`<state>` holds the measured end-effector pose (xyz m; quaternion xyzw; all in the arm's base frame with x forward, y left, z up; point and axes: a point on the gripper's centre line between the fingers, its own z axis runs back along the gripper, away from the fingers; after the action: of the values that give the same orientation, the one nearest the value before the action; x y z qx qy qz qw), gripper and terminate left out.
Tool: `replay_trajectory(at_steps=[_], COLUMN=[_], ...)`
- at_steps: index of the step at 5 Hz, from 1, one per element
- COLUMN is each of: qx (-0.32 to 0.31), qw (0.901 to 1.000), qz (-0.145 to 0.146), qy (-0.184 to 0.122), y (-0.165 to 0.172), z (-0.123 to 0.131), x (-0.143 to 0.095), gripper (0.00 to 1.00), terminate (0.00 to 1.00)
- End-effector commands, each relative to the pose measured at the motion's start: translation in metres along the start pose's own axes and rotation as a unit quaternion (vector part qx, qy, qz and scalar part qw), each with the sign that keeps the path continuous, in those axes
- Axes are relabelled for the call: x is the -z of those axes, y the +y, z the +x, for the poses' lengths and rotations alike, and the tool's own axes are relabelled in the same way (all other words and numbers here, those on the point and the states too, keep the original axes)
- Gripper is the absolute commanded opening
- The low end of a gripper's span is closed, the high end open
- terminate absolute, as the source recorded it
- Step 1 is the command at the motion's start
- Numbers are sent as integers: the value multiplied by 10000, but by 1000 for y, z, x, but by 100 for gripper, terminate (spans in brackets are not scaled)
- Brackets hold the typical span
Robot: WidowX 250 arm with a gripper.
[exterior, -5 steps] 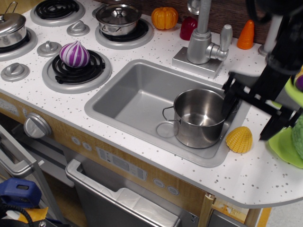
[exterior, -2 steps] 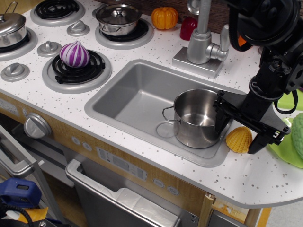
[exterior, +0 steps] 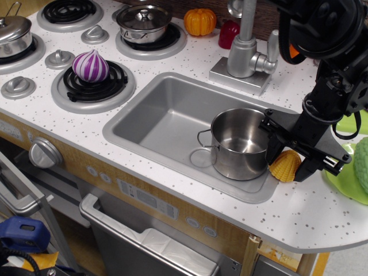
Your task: Put corn in pot which is in sink
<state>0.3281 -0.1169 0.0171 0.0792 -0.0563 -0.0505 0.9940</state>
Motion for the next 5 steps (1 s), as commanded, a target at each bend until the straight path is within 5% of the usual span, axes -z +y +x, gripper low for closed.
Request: replay_trajectory(at_steps=[1,4,5], qx=[282,1164,1393], qw=[9995,9915,9878], qz=[55,353,317], qy=[-127,-455,-611], y=[26,85,96], z=[17,39,45], x=[-29,-13,-1], gripper=[0,0,100], terminate=[0,0,0])
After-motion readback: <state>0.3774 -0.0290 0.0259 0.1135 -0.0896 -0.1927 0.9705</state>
